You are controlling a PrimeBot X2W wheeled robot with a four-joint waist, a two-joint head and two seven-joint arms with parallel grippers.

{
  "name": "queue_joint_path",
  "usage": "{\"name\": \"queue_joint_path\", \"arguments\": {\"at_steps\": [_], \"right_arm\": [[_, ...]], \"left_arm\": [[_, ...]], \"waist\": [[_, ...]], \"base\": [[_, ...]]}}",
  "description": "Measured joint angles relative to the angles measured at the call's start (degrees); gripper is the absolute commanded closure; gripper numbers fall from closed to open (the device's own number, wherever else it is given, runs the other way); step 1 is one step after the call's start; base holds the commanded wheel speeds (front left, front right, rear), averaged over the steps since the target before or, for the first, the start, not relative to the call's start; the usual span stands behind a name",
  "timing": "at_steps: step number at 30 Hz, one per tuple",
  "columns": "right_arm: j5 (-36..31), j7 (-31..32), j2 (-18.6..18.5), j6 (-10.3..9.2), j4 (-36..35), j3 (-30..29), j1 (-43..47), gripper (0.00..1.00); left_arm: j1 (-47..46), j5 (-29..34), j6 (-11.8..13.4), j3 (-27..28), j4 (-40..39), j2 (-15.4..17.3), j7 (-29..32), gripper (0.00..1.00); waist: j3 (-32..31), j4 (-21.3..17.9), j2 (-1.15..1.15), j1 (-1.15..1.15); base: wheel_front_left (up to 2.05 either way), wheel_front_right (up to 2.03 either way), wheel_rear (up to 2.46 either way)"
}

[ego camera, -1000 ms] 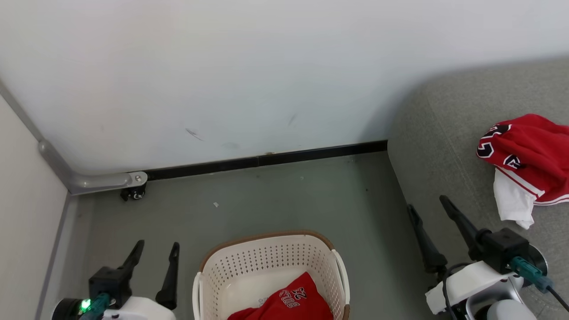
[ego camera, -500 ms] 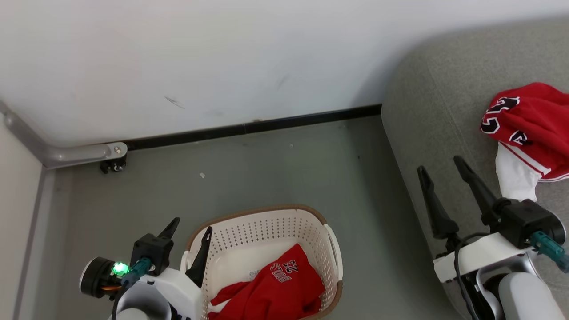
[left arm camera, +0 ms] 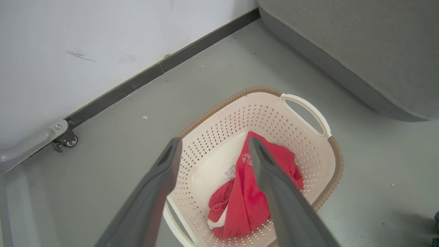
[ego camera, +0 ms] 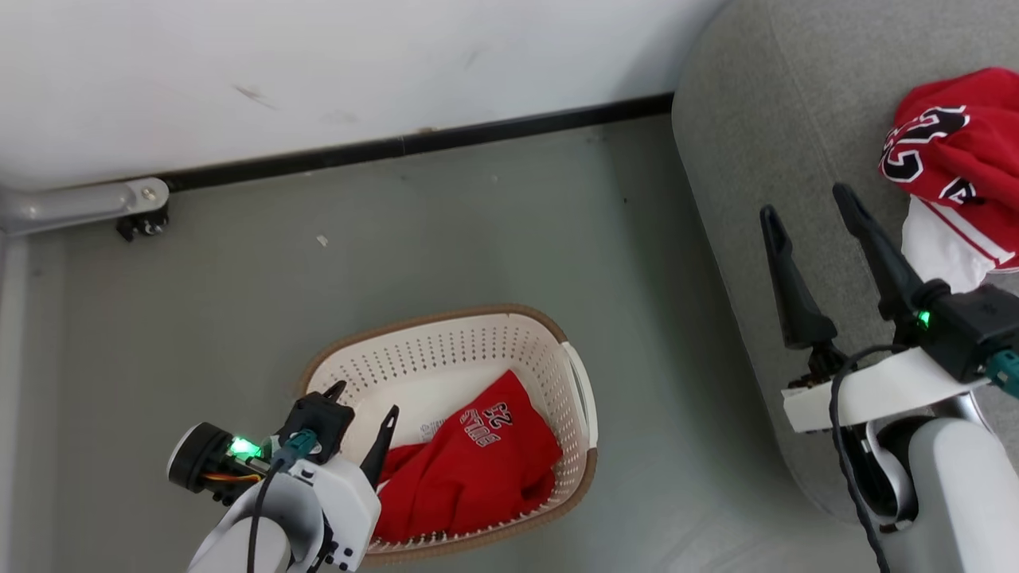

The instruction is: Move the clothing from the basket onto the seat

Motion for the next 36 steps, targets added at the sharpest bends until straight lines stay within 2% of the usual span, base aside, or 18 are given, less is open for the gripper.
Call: {"name": "queue_joint_path", "arguments": {"at_steps": [5,18,28,36], "right_arm": [[0.01,0.57,-0.01,0.00,-0.75,0.43,-2.87,0.00],[0.00,1.35,-0.42,0.00,-2.87,0.98,-12.01,0.00],[0.09,1.41,-0.51,0.00,-3.38,2.04,-17.90,0.00],[0.16,1.31,-0.53,0.00,-3.72,2.19,-20.89,0.00]], "left_arm": [[-2.43,1.91,-1.51,-1.79,3.02,0.13,0.59,0.00],[-8.14,3.58,-3.01,-3.49,9.24,-1.00,0.98,0.00],[-12.02,6.54,-5.50,-6.08,12.94,-1.11,1.00,0.00],[-14.69,8.47,-6.53,-7.79,15.67,-1.16,1.00,0.00]], "waist": [[3.48,-0.74,0.00,0.00],[12.20,-2.42,0.00,0.00],[18.19,-3.44,0.00,0.00],[22.27,-4.24,0.00,0.00]], "base": [[0.00,0.00,0.00],[0.00,0.00,0.00],[0.00,0.00,0.00],[0.00,0.00,0.00]]}}
